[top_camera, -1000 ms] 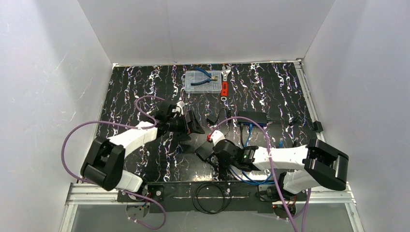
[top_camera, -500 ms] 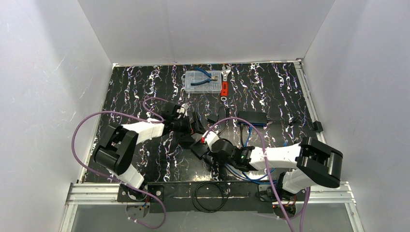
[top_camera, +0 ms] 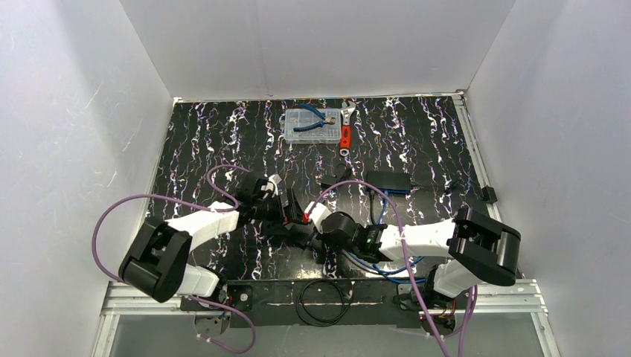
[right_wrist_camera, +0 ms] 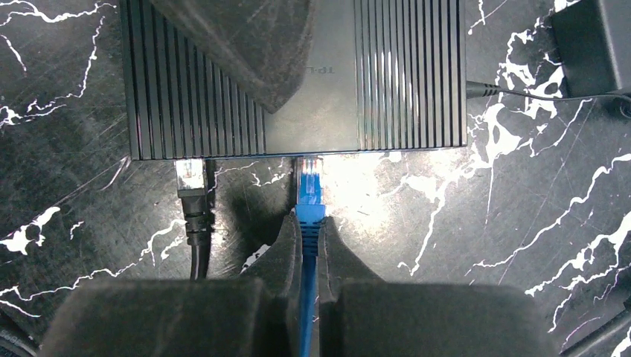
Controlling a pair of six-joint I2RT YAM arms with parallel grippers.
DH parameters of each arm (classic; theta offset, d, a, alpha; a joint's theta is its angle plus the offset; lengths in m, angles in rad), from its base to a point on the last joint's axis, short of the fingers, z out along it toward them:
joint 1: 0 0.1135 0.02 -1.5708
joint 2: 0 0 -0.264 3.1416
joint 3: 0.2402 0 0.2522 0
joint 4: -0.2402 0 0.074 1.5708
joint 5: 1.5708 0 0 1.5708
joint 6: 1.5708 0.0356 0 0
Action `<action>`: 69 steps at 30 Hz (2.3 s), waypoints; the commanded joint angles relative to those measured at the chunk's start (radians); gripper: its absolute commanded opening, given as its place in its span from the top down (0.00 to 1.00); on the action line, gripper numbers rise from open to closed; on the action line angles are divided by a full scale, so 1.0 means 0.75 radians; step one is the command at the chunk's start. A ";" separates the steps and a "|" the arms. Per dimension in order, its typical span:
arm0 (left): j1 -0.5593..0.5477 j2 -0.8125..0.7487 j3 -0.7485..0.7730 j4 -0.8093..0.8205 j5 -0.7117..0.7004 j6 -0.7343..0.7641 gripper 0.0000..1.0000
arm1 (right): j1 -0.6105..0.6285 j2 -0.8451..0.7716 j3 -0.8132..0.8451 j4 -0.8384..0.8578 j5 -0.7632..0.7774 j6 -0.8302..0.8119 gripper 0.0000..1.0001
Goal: Insert the plug into the switch port
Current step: Insert the connector into the switch port.
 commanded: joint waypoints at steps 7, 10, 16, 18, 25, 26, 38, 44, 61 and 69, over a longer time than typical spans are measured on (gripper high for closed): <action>-0.004 -0.057 0.080 -0.166 -0.120 0.092 0.02 | 0.008 -0.011 0.091 0.016 -0.120 -0.077 0.99; -0.004 -0.026 0.135 -0.187 -0.126 0.113 0.02 | 0.010 0.001 0.095 0.021 -0.128 -0.066 0.99; -0.004 0.021 0.199 -0.193 -0.146 0.127 0.02 | 0.014 0.015 0.092 0.054 -0.102 -0.065 0.99; -0.004 0.047 0.209 -0.184 -0.137 0.128 0.02 | 0.014 0.025 0.097 0.057 -0.095 -0.065 0.99; -0.005 0.148 0.207 -0.121 -0.071 0.113 0.02 | 0.014 0.052 0.104 0.098 -0.085 -0.037 0.99; -0.005 0.154 0.205 -0.114 -0.065 0.112 0.02 | 0.014 0.052 0.102 0.107 -0.086 -0.035 0.99; -0.009 0.164 0.199 -0.098 -0.045 0.112 0.02 | 0.014 0.013 0.067 0.157 -0.028 -0.034 0.99; -0.013 0.159 0.196 -0.098 -0.038 0.111 0.02 | 0.015 0.034 0.073 0.177 -0.038 0.004 0.99; -0.033 0.075 0.094 -0.096 -0.023 0.091 0.02 | 0.014 0.017 0.016 0.342 -0.087 0.125 0.99; -0.033 0.042 0.065 -0.114 -0.016 0.102 0.02 | 0.014 -0.027 -0.066 0.427 -0.111 0.144 0.99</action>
